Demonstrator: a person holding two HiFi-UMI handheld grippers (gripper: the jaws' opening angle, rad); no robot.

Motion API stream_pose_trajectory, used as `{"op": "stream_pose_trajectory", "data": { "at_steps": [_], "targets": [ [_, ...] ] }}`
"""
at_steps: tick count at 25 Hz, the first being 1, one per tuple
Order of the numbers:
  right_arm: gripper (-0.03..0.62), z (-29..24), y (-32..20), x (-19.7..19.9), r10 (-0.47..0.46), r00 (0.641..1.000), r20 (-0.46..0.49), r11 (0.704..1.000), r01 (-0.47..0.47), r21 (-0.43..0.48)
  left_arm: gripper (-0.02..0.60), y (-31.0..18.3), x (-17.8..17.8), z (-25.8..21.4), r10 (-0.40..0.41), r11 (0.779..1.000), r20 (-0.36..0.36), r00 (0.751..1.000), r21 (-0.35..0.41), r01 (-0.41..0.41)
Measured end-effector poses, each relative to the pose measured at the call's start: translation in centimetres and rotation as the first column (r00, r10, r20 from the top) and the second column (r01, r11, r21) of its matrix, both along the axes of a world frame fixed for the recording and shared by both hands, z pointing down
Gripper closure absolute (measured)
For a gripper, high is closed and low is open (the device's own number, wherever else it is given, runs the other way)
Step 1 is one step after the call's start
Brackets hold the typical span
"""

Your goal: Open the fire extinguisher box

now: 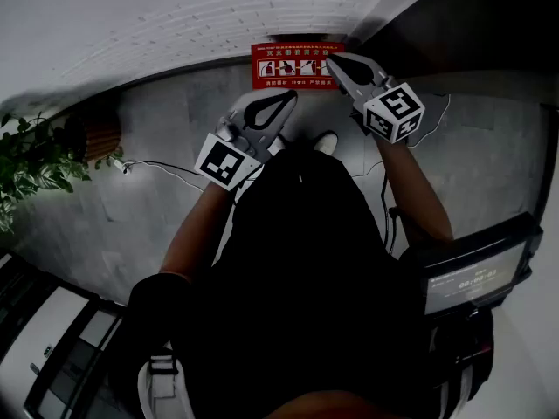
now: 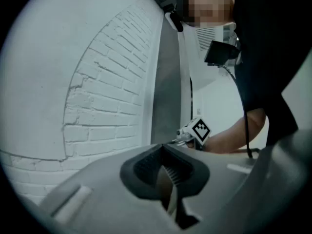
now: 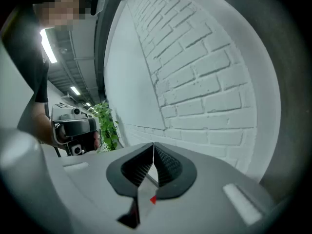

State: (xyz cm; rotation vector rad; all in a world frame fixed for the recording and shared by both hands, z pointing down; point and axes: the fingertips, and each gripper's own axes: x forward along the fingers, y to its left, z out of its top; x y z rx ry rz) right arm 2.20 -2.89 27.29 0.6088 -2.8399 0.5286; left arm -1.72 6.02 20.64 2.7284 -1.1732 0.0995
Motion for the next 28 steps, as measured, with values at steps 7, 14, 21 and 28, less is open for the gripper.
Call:
{"op": "stream_pose_trajectory", "data": {
  "at_steps": [7, 14, 21, 28],
  "targets": [
    [0.583, 8.5, -3.0, -1.1, 0.031, 0.999, -0.031, 0.994, -0.034, -0.1, 0.58, -2.9, -0.9, 5.8, -0.019, 0.998, 0.01, 1.0, -0.051, 0.02],
    [0.582, 21.5, -3.1, -0.1, 0.091, 0.991, -0.101, 0.953, -0.116, -0.282, 0.58, -4.5, -0.8, 14.9, -0.02, 0.988, 0.023, 1.0, -0.151, 0.024],
    [0.547, 32.7, -1.5, 2.3, 0.195, 0.968, -0.158, 0.858, -0.247, -0.45, 0.58, -4.9, 0.1, 23.5, -0.005, 0.971, 0.026, 1.0, -0.24, 0.011],
    [0.519, 41.6, 0.9, 4.1, 0.33, 0.925, -0.187, 0.702, -0.373, -0.606, 0.58, -5.9, 1.5, 30.1, 0.01, 0.969, 0.013, 1.0, -0.245, -0.006]
  ]
}}
